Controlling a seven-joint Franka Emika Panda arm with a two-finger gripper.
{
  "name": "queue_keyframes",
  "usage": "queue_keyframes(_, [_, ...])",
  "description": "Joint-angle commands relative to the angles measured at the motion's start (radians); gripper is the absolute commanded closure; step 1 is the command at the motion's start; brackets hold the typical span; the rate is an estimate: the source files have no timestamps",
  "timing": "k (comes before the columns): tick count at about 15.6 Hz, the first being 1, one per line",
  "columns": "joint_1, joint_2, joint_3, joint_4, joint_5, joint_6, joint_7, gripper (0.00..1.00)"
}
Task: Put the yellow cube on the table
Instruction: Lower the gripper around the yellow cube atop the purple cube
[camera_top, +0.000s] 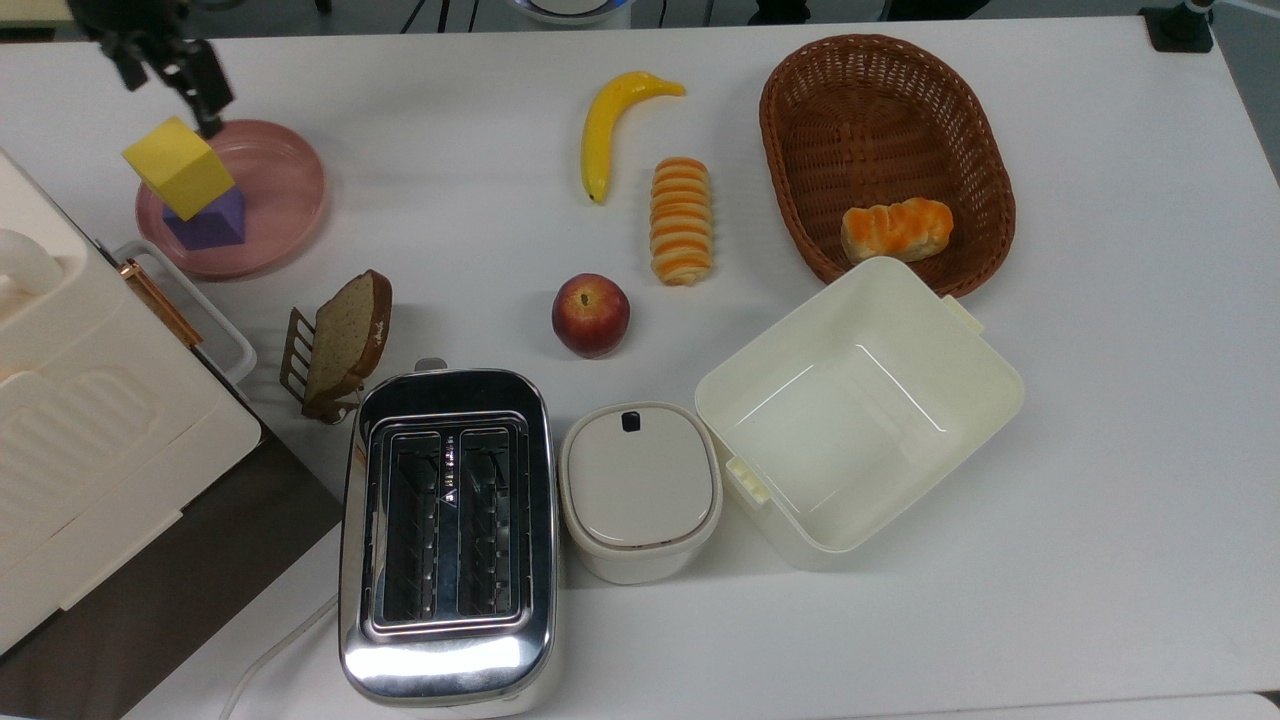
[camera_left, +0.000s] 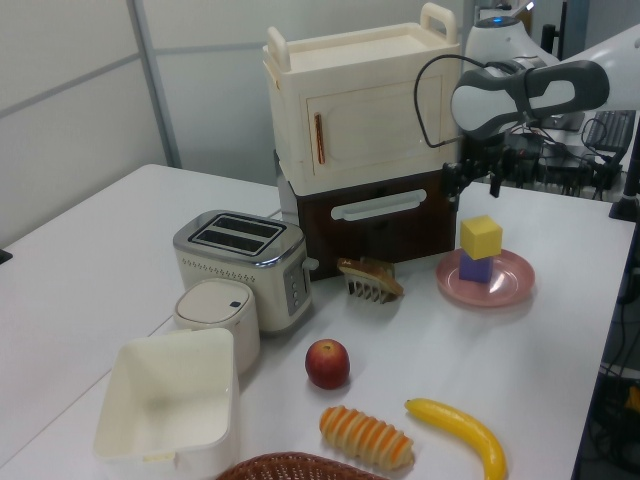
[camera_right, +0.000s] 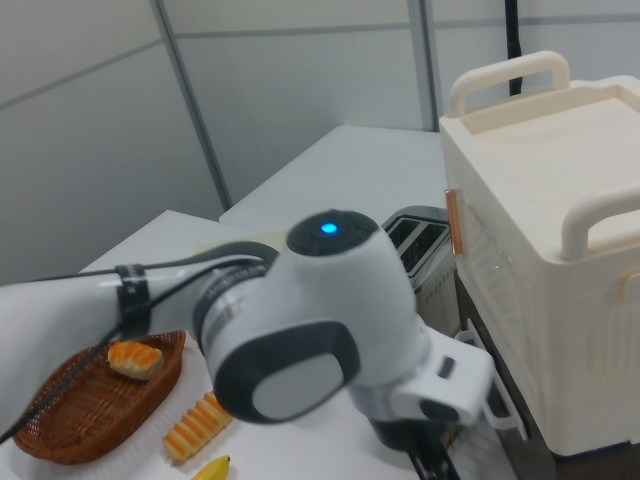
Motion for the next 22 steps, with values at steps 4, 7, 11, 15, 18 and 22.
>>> queue_keyframes(4, [-0.067, 0.06, 0.006, 0.018, -0.029, 0.044, -0.014, 0.0])
queue_keyframes(7, [-0.075, 0.102, 0.009, 0.013, -0.032, 0.064, -0.022, 0.0])
queue_keyframes(11, [-0.073, 0.122, 0.017, 0.01, -0.037, 0.067, -0.043, 0.0])
queue_keyframes(15, [-0.07, 0.134, 0.025, 0.001, -0.037, 0.083, -0.046, 0.0])
queue_keyframes(18, [-0.073, 0.134, 0.026, -0.008, -0.037, 0.101, -0.052, 0.0])
queue_keyframes(22, [-0.075, 0.127, 0.026, -0.004, -0.035, 0.1, -0.052, 0.0])
